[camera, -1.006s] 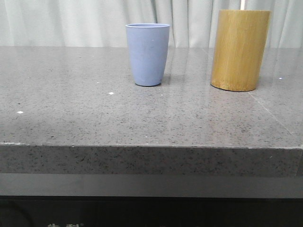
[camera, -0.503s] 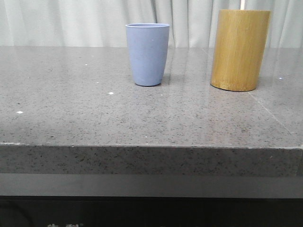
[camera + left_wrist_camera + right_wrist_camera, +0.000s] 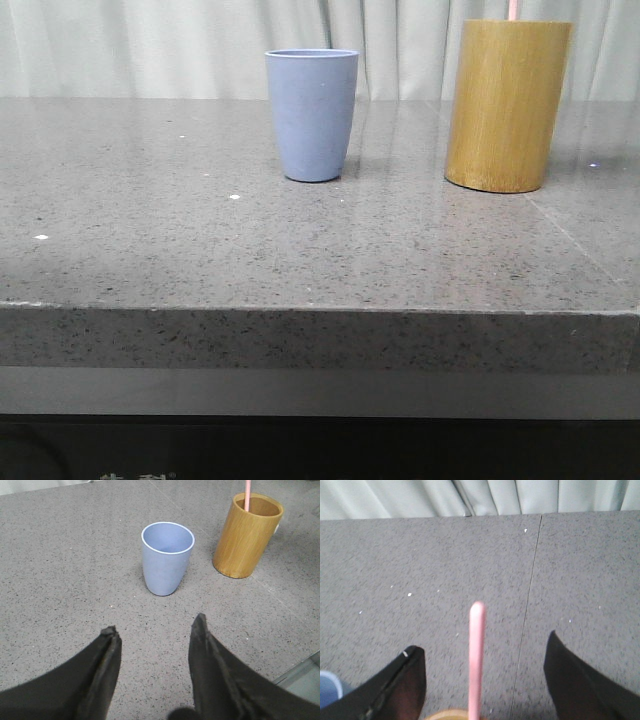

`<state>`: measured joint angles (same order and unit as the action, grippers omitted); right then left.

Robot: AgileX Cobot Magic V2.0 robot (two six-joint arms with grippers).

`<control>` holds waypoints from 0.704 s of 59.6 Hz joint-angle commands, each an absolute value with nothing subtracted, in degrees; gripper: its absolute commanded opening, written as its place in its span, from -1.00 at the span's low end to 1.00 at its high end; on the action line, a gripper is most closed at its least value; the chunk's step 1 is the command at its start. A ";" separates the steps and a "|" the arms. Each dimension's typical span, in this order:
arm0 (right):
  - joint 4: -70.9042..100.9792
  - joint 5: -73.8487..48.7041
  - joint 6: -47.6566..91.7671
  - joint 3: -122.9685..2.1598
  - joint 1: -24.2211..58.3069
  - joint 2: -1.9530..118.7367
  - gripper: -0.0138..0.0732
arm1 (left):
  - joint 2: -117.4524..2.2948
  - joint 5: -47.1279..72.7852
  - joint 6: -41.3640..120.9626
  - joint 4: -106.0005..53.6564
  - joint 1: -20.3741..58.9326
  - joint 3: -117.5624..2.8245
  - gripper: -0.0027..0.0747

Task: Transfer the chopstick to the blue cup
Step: 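Move the right gripper down to the pink stick in the bamboo cup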

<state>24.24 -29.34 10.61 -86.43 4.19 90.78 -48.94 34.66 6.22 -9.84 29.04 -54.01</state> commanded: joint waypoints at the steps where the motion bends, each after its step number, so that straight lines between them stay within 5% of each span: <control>1: 25.45 -24.19 11.27 -90.59 4.19 91.08 0.51 | -48.49 30.34 6.15 -10.77 29.38 -55.45 -0.12; 15: 28.15 -24.57 11.27 -92.98 4.19 93.53 0.43 | -48.49 30.34 6.15 -10.77 29.38 -55.45 -0.12; 28: 29.62 -25.33 11.27 -92.98 4.19 93.53 -0.21 | -48.49 30.34 6.15 -10.77 29.38 -55.45 -0.12; 42: 29.62 -26.51 11.27 -92.98 4.19 93.53 -0.65 | -48.49 30.34 6.15 -10.77 29.38 -55.45 -0.12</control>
<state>28.21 -29.29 10.61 -90.88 4.33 96.14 -48.94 34.66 6.22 -9.84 29.04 -54.01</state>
